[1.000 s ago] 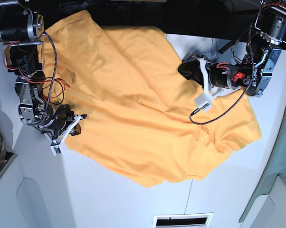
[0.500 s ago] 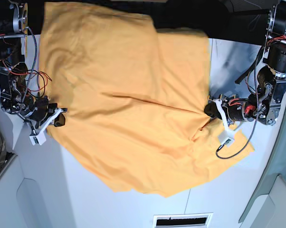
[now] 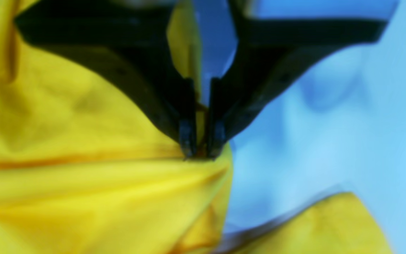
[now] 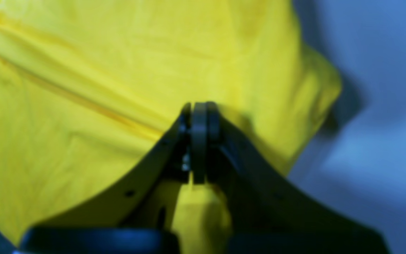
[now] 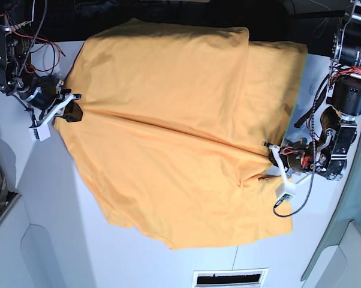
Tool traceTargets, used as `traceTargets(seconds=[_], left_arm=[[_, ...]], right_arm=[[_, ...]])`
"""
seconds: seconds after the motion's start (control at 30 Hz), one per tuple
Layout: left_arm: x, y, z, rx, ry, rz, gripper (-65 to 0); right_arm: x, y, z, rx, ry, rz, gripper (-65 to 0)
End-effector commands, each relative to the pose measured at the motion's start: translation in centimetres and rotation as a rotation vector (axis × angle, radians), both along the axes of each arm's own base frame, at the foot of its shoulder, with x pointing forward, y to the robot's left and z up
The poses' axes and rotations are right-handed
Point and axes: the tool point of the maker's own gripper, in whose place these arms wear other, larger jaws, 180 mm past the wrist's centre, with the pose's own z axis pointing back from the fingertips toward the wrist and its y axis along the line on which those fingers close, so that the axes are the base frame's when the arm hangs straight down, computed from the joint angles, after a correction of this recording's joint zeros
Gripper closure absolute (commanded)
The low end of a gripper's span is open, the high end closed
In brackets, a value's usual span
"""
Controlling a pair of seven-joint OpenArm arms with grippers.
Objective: Layout the t-shirt on the table in an organized manner, then fold the t-shirt properly
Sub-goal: 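Pull the shirt apart with both grippers and lay it flatter, then regrasp the shirt edges with both grippers and stretch them apart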
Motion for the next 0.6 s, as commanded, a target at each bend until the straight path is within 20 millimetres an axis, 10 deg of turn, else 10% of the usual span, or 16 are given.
traceTargets(seconds=[0.0,0.2,0.57], left_arm=[[0.3,-1.9,0.7,-0.056,0.003,-0.044,-7.7],[0.7,-6.2,2.0,-0.221,-0.003,-0.063,-19.9],[0.6,1.0,6.1,-0.21,-0.044,0.012,-20.1]], right_arm=[[1.1,-0.9,1.5,-0.018,-0.047,-0.016,0.0],[4.7,-0.9,5.2,0.032,-0.167,-0.071,0.0],[10.5,2.9,7.2,0.079,-0.251,-0.061,0.0]])
